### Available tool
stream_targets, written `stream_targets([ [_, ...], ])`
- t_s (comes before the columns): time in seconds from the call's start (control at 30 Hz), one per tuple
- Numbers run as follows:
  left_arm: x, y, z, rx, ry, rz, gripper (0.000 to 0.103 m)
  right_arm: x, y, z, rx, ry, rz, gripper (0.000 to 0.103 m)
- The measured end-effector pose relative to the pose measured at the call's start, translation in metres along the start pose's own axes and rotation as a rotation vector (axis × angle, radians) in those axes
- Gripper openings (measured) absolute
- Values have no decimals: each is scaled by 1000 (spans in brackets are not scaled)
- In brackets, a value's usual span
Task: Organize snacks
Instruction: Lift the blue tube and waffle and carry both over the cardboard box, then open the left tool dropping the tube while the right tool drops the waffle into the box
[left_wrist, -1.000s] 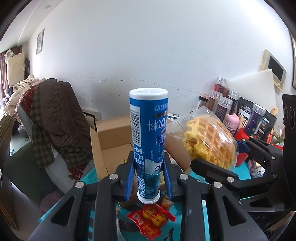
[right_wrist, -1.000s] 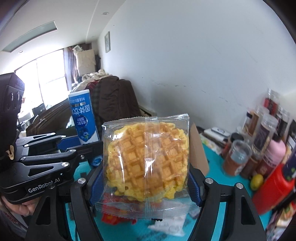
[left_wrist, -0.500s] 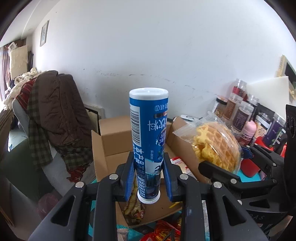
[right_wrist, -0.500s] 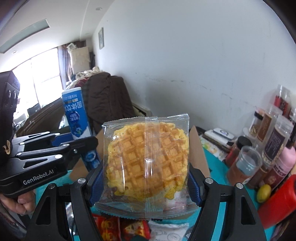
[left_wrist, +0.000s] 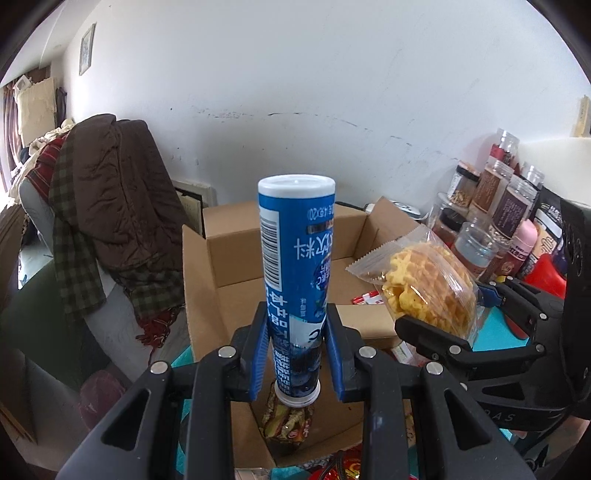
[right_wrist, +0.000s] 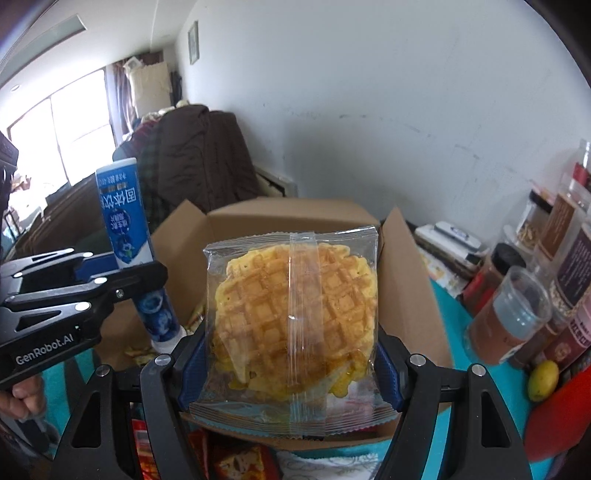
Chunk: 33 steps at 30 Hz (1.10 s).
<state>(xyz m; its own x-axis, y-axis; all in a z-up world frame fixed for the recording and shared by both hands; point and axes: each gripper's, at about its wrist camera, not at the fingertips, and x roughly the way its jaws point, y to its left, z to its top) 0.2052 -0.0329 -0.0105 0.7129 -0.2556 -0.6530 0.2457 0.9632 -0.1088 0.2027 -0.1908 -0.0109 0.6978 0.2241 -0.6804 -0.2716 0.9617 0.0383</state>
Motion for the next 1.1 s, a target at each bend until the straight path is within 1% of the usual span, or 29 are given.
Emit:
stream_targets([
  [0.17,9,0,0,11,17,22,28,15,-6,-5,35,41,5,75],
  [0.37,20,-1,1,24,50,54,28,32,-10,-8,31,78,-15,75],
  [0.57,37,2,1,19,133,103,29,42,-9,-15,26,125,-20,76],
  [0.7,49,5,-4,5,202,108,29,46,-10,-17,30,147,-29,76],
  [0.87,51,4,-9,18,207,133,29,51,-9,-18,10,179,-62,77],
  [1.1,45,3,-6,25,204,162,30,56,-7,-14,12,214,-75,79],
])
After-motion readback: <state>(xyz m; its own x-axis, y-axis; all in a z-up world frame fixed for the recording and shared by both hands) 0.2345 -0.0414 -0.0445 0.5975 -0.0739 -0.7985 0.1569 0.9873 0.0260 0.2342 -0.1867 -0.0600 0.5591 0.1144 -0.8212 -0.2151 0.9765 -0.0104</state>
